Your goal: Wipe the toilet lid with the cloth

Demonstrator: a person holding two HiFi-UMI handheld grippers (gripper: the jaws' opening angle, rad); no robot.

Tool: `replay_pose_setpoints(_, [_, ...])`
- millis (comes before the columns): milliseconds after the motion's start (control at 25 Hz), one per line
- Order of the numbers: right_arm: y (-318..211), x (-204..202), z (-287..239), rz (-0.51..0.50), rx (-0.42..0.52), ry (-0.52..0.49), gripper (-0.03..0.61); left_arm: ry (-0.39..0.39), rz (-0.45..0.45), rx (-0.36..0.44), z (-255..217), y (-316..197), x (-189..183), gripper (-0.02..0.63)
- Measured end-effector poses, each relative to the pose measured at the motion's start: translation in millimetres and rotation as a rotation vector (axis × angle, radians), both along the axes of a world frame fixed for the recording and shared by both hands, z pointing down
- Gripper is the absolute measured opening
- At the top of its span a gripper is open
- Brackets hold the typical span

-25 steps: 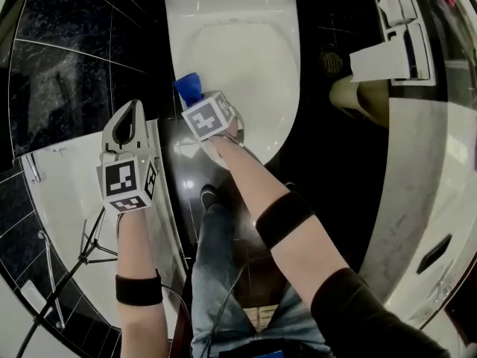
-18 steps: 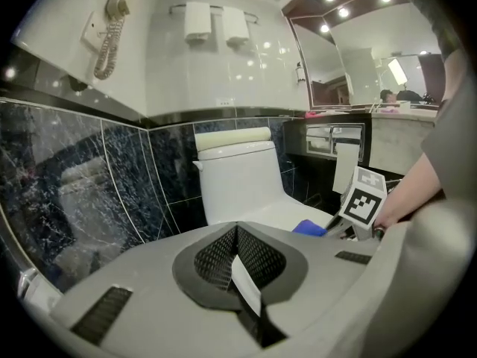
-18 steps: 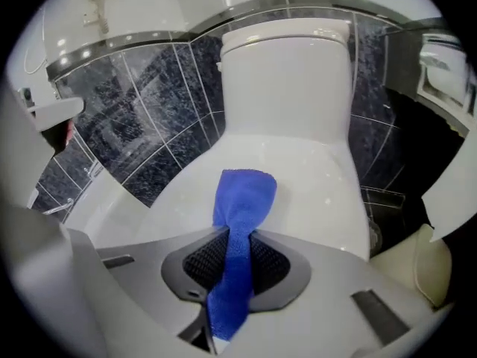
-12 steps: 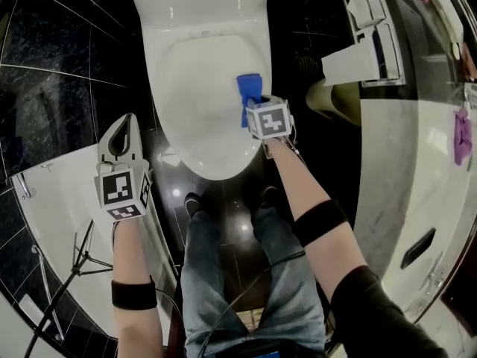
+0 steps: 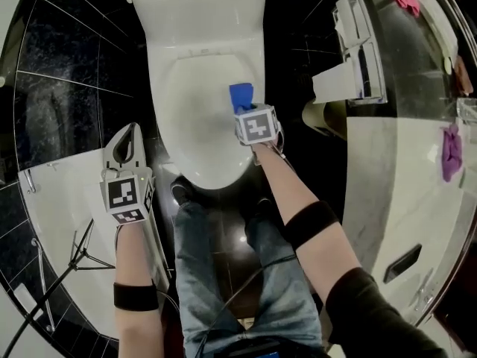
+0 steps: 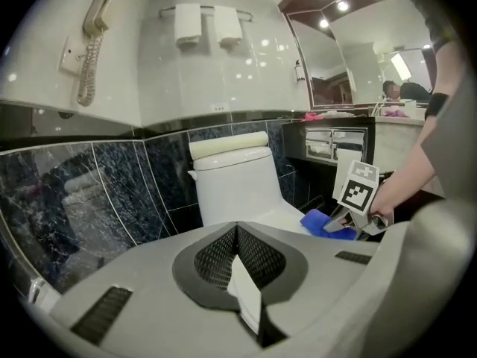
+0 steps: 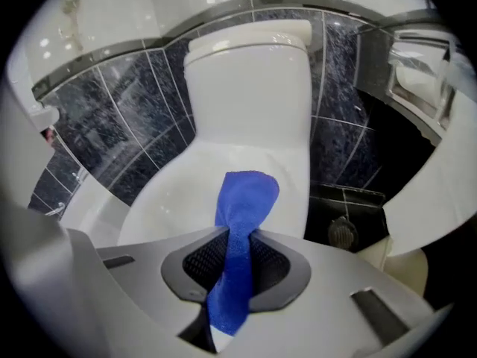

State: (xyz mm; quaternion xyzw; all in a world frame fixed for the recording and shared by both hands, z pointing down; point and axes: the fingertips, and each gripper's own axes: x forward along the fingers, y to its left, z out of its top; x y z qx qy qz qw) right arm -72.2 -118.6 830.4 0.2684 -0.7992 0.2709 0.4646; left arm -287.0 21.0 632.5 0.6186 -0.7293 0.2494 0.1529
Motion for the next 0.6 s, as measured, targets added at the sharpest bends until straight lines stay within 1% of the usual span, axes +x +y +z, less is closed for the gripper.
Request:
replay_pose_setpoints(80, [12.4,-54.6,-20.7,-0.054,0.02,-0.113,0.084,0.007,0.004,0.004,-1.1,-7.0,-5.1,0.0])
replay_pose_setpoints(160, [28.0,-106.5,-31.3,-0.095,0.026,-0.179,0.086,0.014,0.016,0.008,-0.4,-16.8,-14.4,0.0])
replay_pose_setpoints(280, [58.3,-174.6,-28.2,-0.154,-0.011,-0.221,0.086,0.017,0.033,0.014,2.3,-29.5,-32.6,0.0])
replay_pose_setpoints(360, [76.3,-210.2,-17.3,-0.194,-0.043,-0.218,0.086,0.012,0.036,0.021,3.7,-36.9,-48.3,0.0])
replay_pose_setpoints(480, [87.0,-235.3,2.8,-0.222,-0.073,-0.171,0.086,0.022,0.028,0.037,2.5,-46.5,-64.5,0.0])
replay_pose_setpoints(600, [78.3,-232.6,21.1,-0.218,-0.073,-0.106,0.086,0.022,0.045,0.042,3.4,-50.8,-75.1,0.0])
